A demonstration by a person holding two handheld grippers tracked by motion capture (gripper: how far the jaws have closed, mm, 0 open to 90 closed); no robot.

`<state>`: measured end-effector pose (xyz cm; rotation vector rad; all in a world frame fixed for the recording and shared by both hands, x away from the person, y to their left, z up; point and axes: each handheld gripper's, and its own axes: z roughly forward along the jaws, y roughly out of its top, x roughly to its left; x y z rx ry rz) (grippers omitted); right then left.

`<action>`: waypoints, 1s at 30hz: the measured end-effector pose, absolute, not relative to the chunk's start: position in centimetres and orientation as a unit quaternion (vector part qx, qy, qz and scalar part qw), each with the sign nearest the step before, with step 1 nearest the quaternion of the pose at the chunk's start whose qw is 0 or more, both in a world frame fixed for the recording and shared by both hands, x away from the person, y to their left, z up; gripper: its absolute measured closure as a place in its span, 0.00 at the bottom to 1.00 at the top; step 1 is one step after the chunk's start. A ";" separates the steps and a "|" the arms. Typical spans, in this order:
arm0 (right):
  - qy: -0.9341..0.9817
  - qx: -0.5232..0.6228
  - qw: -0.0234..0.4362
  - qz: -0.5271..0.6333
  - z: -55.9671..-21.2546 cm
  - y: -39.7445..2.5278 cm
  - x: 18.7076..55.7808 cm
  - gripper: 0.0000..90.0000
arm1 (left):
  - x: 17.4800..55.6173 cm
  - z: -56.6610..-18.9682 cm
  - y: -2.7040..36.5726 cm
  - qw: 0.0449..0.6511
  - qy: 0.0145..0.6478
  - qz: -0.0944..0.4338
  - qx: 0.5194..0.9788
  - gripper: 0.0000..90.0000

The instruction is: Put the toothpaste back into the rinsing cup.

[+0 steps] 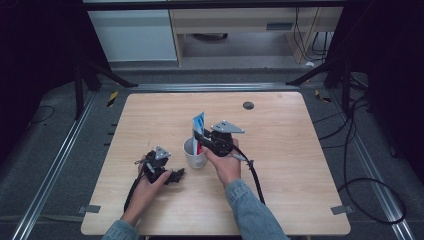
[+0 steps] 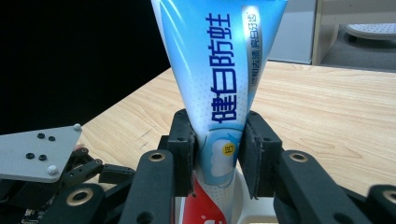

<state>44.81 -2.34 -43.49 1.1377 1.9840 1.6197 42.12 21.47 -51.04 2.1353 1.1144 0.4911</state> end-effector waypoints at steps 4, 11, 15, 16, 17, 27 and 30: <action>0.699 0.400 0.169 0.569 -43.4 -2.4 44.8 0.74 | 42.1 -51.0 21.5 0.335 0.427 0.188 0.819 0.00; 0.697 0.404 0.169 0.568 -43.4 -2.6 44.9 0.72 | 42.1 -51.0 21.5 0.335 0.427 0.188 0.818 0.00; 0.697 0.405 0.167 0.568 -43.4 -2.6 44.9 0.72 | 42.1 -51.0 21.5 0.335 0.427 0.188 0.818 0.00; 0.696 0.406 0.166 0.568 -43.4 -2.6 44.9 0.72 | 42.1 -51.0 21.5 0.335 0.427 0.188 0.819 0.00; 0.696 0.407 0.165 0.568 -43.4 -2.6 44.9 0.72 | 42.1 -51.0 21.5 0.334 0.427 0.189 0.818 0.00; 0.698 0.410 0.162 0.565 -43.4 -2.8 45.0 0.68 | 42.1 -51.0 21.5 0.335 0.427 0.188 0.819 0.00; 0.698 0.410 0.161 0.565 -43.4 -2.8 45.0 0.68 | 42.1 -51.0 21.5 0.335 0.427 0.188 0.819 0.00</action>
